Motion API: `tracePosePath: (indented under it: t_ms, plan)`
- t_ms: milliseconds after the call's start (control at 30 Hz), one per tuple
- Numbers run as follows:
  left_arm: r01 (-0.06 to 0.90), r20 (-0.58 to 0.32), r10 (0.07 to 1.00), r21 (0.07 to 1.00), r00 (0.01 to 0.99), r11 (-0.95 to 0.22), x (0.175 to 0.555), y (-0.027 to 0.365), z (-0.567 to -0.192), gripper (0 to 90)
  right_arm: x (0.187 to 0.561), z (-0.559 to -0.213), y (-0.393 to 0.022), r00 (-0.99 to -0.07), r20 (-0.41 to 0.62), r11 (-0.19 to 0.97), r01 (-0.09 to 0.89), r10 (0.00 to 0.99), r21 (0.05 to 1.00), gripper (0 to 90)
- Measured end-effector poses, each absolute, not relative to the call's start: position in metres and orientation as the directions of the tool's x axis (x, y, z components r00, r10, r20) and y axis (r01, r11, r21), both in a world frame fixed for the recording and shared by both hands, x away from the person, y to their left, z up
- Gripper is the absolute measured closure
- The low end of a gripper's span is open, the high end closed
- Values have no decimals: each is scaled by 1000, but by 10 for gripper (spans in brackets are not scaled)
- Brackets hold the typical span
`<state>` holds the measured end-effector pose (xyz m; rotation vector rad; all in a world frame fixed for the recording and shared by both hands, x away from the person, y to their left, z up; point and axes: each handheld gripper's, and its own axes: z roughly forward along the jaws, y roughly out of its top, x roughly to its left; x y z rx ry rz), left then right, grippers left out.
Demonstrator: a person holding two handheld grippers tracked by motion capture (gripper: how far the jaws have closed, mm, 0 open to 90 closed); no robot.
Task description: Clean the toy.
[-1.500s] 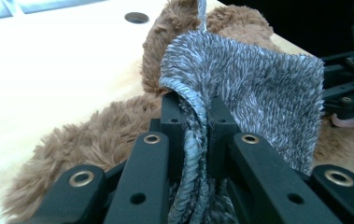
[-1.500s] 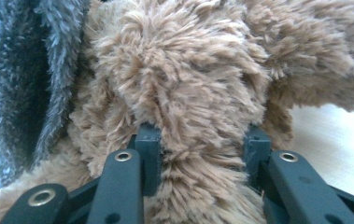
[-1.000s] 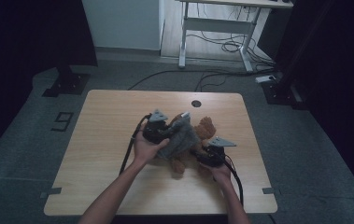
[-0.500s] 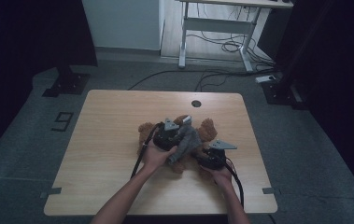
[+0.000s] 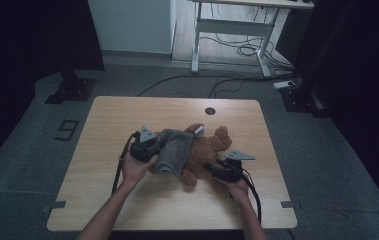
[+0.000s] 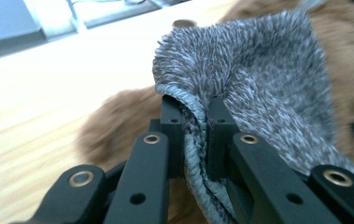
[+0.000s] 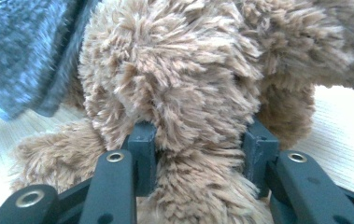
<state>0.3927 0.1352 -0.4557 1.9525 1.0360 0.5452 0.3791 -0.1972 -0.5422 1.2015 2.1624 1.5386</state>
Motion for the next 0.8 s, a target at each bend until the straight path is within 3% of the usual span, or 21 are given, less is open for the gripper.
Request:
tracePosePath:
  t_ms: [200, 433, 667, 800]
  plan:
    - [524, -86, 850, 818, 520, -237, 397, 167, -475, 809, 380, -542, -197, -639, 268, 111, 488, 721, 866, 572]
    - [590, -119, 877, 780, 465, -207, 400, 190, -498, 814, 380, -544, -198, -636, 285, 98, 497, 717, 862, 573]
    - [550, -147, 863, 818, 484, -170, 396, 187, -475, 818, 381, -544, -199, -631, 303, 84, 507, 715, 858, 576]
    - [488, -154, 821, 857, 550, -166, 393, 161, -448, 819, 380, -545, -198, -628, 304, 80, 507, 716, 858, 578]
